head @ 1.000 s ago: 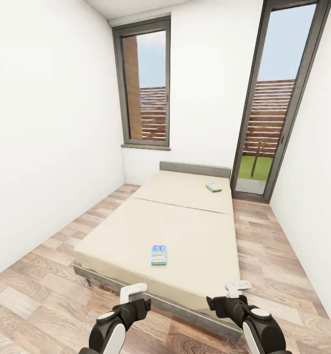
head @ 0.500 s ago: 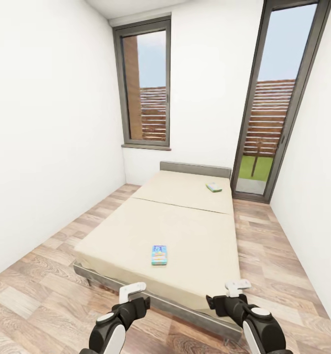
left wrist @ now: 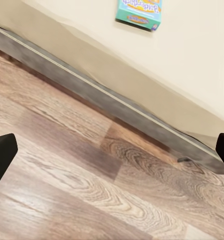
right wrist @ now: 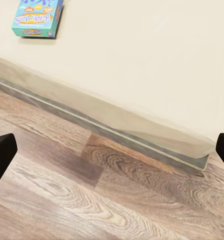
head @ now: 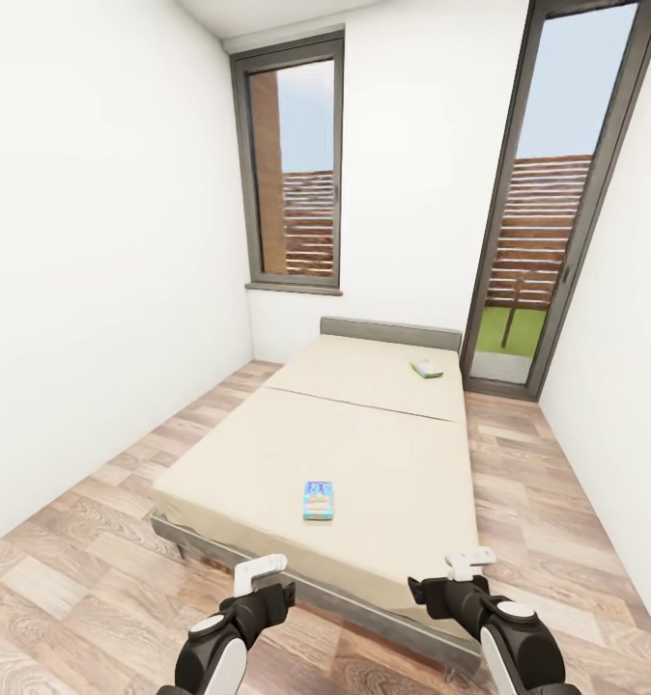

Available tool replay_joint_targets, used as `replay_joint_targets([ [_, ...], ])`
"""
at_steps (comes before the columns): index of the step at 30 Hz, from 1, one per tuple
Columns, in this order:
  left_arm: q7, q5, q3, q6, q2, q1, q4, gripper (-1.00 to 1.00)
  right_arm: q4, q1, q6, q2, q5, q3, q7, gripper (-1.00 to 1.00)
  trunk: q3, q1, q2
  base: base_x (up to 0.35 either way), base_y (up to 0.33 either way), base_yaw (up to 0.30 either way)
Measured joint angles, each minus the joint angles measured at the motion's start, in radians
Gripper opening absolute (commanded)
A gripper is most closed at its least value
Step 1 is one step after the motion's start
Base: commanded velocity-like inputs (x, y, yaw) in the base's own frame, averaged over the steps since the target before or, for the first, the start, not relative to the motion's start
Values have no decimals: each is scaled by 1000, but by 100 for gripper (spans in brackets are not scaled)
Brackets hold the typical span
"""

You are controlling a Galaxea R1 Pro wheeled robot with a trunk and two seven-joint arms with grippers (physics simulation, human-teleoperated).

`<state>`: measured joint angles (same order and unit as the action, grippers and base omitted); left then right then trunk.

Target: Put all the toys in the child's room - the three board games (two on the bed and one on the table), the two jigsaw puzzles on the table, and the tennis ball on the table - inside the toy box on the table in the child's room.

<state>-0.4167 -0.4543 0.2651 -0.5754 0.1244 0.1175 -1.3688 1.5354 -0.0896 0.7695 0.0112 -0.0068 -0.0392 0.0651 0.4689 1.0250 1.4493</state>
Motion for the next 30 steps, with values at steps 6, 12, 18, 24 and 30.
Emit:
replay_joint_targets([
  [6, 0, 0, 0, 0, 0, 0, 0, 100, -1, 0, -1, -1, 0, 3, 1, 100, 0, 0, 0, 0, -78, 8],
  [12, 0, 0, 0, 1, 0, 0, 0, 100, -1, 1, -1, 0, 5, -5, 0, 100, 0, 0, 0, 0, -182, 2],
  [18, 0, 0, 0, 1, 0, 0, 0, 100, 0, 3, 0, 5, 7, -13, -2, 100, 0, 0, 0, 0, -242, 1],
  [24, 0, 0, 0, 1, 0, 0, 0, 100, 0, 4, 0, 5, 7, -15, -2, 100, 0, 0, 0, 0, -264, 38],
  [30, 0, 0, 0, 1, 0, 0, 0, 100, 0, 3, 2, 3, 8, -14, -2, 100, 0, 0, 0, 0, -273, 168],
])
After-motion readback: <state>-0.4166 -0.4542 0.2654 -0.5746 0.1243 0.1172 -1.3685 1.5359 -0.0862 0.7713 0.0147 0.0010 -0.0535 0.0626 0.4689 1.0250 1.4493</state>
